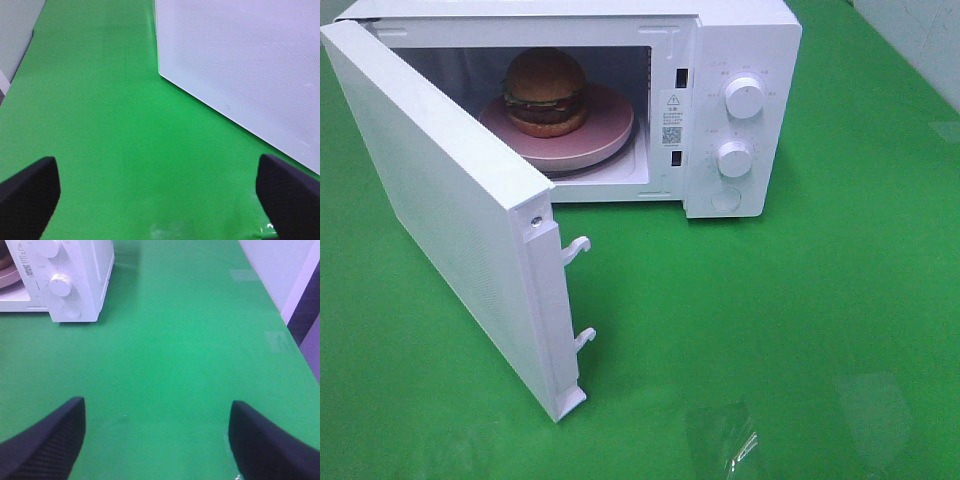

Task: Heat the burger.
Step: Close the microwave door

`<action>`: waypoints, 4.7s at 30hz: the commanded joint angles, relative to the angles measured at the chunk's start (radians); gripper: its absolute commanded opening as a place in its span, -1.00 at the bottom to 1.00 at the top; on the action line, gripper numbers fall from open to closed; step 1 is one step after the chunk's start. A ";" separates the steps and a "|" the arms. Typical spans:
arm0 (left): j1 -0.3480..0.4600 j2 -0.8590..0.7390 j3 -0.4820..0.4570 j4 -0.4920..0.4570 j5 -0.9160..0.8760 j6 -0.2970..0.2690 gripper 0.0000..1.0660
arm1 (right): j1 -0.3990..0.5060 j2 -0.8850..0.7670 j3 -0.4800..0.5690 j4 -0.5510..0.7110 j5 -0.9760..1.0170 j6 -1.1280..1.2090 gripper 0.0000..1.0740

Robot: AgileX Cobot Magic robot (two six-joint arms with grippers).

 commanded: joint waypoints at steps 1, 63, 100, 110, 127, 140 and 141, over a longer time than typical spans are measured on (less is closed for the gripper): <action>-0.007 -0.005 0.002 -0.003 0.003 -0.001 0.87 | -0.007 -0.028 0.001 0.006 -0.011 0.000 0.41; -0.007 0.139 0.107 0.064 -0.614 -0.013 -1.00 | -0.007 -0.028 0.001 0.006 -0.011 0.000 0.41; -0.007 1.072 0.278 0.381 -1.670 -0.310 -1.00 | -0.007 -0.028 0.001 0.006 -0.011 0.000 0.41; -0.007 1.292 0.261 0.631 -1.913 -0.451 -1.00 | -0.007 -0.028 0.001 0.006 -0.011 0.000 0.41; -0.007 1.356 0.206 0.708 -1.899 -0.491 -1.00 | -0.007 -0.028 0.001 0.006 -0.011 0.000 0.41; -0.162 1.501 0.139 0.583 -1.888 -0.413 -1.00 | -0.007 -0.028 0.001 0.006 -0.011 0.000 0.41; -0.174 1.508 0.139 0.564 -1.890 -0.403 -1.00 | -0.007 -0.028 0.001 0.006 -0.011 0.000 0.41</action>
